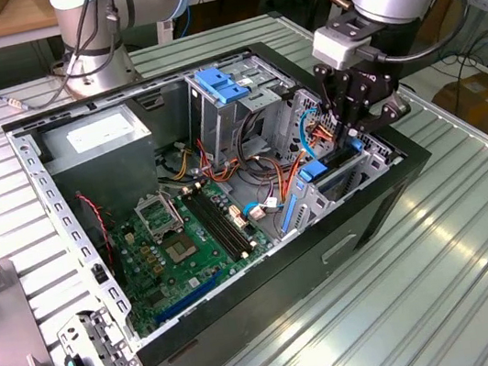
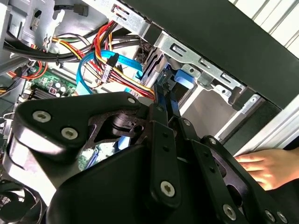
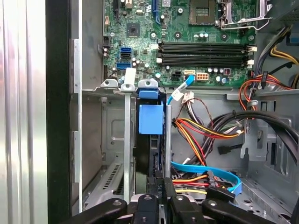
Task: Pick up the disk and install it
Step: 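Insert the first disk wire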
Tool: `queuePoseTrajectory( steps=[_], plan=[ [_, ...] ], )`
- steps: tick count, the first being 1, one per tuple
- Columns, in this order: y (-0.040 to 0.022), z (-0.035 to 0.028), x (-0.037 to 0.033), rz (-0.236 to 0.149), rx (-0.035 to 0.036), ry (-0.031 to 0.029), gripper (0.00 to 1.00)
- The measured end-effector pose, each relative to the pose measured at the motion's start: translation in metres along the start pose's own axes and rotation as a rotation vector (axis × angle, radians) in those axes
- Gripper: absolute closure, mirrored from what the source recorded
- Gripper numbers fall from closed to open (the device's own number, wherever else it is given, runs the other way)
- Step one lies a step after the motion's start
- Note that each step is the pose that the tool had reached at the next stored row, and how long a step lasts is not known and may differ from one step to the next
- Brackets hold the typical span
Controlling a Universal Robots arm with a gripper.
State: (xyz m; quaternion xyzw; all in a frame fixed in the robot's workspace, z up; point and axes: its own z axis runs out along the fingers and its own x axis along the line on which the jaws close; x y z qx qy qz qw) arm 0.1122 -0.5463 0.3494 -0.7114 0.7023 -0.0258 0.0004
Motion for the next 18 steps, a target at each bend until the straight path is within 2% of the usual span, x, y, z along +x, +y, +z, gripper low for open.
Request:
queuePoseTrajectory(
  steps=[1, 3, 4, 5, 10, 18],
  plan=[
    [-0.0001, 0.0, 0.0001, 0.0, -0.0001, -0.0009, 0.83],
    [-0.0001, -0.0001, 0.0018, 0.001, -0.0005, -0.021, 0.83],
    [-0.0002, 0.0, 0.0028, 0.001, -0.0003, -0.0333, 0.83],
    [-0.0001, 0.0002, 0.0049, 0.002, -0.0002, -0.0387, 0.83],
    [-0.0002, 0.0013, 0.0068, 0.024, -0.0007, -0.0377, 0.83],
    [-0.0001, 0.0032, 0.0076, 0.025, -0.0031, -0.0382, 0.83]
  ],
)
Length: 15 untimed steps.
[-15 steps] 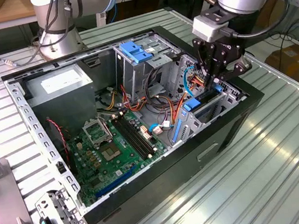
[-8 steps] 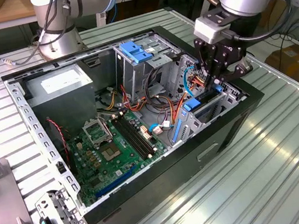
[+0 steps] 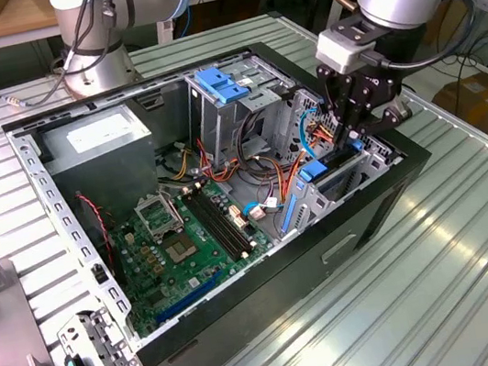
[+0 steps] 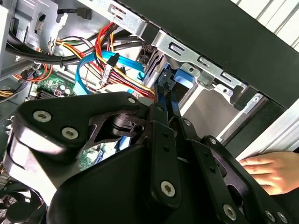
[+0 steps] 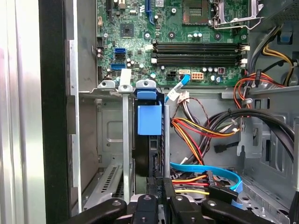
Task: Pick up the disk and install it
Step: 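Insert the first disk wire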
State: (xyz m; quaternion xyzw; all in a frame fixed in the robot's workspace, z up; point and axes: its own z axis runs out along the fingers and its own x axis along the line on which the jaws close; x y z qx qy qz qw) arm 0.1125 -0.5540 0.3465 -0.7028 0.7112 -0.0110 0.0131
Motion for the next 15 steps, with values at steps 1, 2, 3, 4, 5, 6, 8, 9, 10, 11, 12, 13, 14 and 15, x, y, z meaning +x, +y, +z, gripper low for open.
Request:
queuePoseTrajectory(
  steps=[1, 2, 3, 4, 5, 6, 8, 9, 10, 11, 12, 13, 14, 15],
  plan=[
    [0.0, 0.0001, 0.0001, 0.0, -0.0002, 0.0, 0.83],
    [0.0, 0.0002, 0.0002, 0.0, -0.0005, 0.0001, 0.83],
    [0.0, 0.0003, 0.0003, 0.0, -0.0008, 0.0003, 0.83],
    [0.0, 0.0005, 0.0003, 0.0, -0.0011, 0.0004, 0.83],
    [0.0, 0.0011, 0.0003, 0.0, -0.0013, 0.0002, 0.83],
    [-0.0003, 0.0031, 0.0003, 0.0, -0.0016, -0.0006, 0.83],
    [-0.0005, 0.0046, 0.0003, 0.0, -0.002, -0.0001, 0.83],
    [-0.0006, 0.0061, 0.0003, 0.0, -0.0027, -0.0008, 0.83],
    [-0.0006, 0.007, 0.0003, 0.0, -0.0032, -0.0011, 0.83],
    [-0.0006, 0.0079, 0.0003, 0.0, -0.0034, -0.0024, 0.83],
    [-0.0006, 0.0081, 0.0003, 0.0, -0.0035, -0.0034, 0.83],
    [-0.0006, 0.0084, 0.0003, 0.0, -0.0035, -0.0049, 0.83],
    [-0.0006, 0.009, 0.0001, 0.0, -0.0035, -0.0069, 0.82],
    [-0.0006, 0.0089, 0.0001, 0.0, -0.0035, -0.0052, 0.76]
  ],
)
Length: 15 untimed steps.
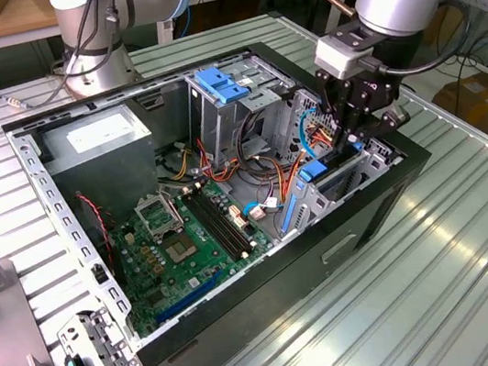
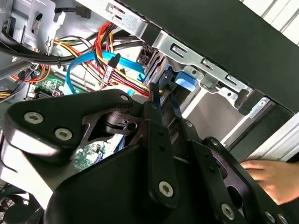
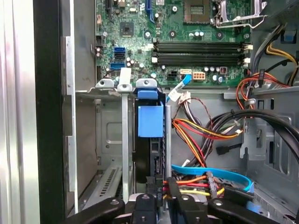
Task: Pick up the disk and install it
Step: 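Insert the first disk wire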
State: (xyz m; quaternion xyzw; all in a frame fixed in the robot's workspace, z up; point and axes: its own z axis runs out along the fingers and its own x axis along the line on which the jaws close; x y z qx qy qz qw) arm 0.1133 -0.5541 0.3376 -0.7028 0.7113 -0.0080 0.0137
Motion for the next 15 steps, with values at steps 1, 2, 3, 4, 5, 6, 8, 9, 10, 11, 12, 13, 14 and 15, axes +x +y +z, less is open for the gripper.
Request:
queuePoseTrajectory(
  steps=[1, 2, 3, 4, 5, 6, 8, 9, 10, 11, 12, 13, 14, 15],
  plan=[
    [-0.0001, -0.0018, -0.0005, 0.0, 0.0, 0.0042, 0.76],
    [-0.0001, -0.0037, -0.001, 0.0, 0.0, 0.0088, 0.76],
    [-0.0002, -0.0066, -0.0013, 0.0, -0.0001, 0.0126, 0.76],
    [-0.0003, -0.01, -0.0016, 0.0, -0.0006, 0.0148, 0.76],
    [-0.0003, -0.0136, -0.0018, 0.0, -0.0009, 0.0159, 0.76],
    [-0.0004, -0.0172, -0.0019, 0.0, -0.0014, 0.0166, 0.76],
    [-0.0005, -0.0176, -0.0019, 0.0, -0.0014, 0.0164, 0.76],
    [-0.0005, -0.0176, -0.0019, 0.0, -0.0014, 0.0165, 0.77],
    [-0.0005, -0.0177, -0.0019, 0.0, -0.0014, 0.0169, 0.84],
    [-0.0005, -0.0177, -0.0019, 0.0, -0.0014, 0.0171, 0.84],
    [-0.0005, -0.0178, -0.0019, 0.0, -0.0014, 0.0173, 0.89],
    [-0.0005, -0.0178, -0.0019, -0.001, -0.0014, 0.0175, 0.89],
    [-0.0005, -0.0178, -0.0019, -0.001, -0.0014, 0.0176, 0.89],
    [-0.0005, -0.0178, -0.0019, 0.0, -0.0014, 0.0178, 0.89]
  ],
)
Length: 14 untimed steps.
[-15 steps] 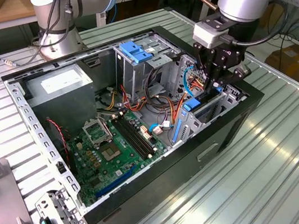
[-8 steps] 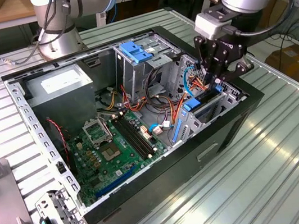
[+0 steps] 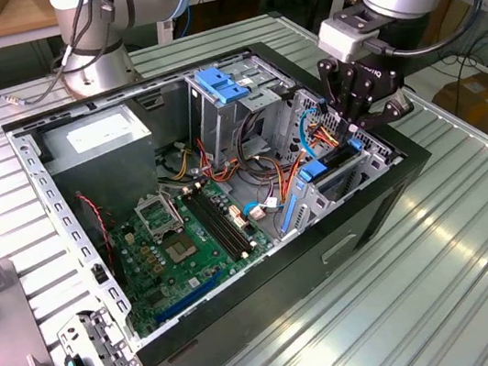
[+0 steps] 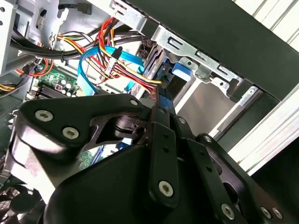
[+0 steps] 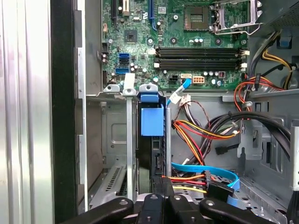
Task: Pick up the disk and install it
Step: 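Insert the first disk wire, then insert the second disk wire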
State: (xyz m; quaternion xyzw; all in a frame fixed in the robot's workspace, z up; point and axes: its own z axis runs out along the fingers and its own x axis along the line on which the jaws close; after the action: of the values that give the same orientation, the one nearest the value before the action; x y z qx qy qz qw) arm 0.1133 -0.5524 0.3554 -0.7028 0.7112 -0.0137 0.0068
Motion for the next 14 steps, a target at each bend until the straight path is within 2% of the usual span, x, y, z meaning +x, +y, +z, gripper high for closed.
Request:
queuePoseTrajectory(
  steps=[14],
  plan=[
    [0.0, 0.0, 0.0, 0.0, 0.0, 0.0026, 0.89]
  ],
)
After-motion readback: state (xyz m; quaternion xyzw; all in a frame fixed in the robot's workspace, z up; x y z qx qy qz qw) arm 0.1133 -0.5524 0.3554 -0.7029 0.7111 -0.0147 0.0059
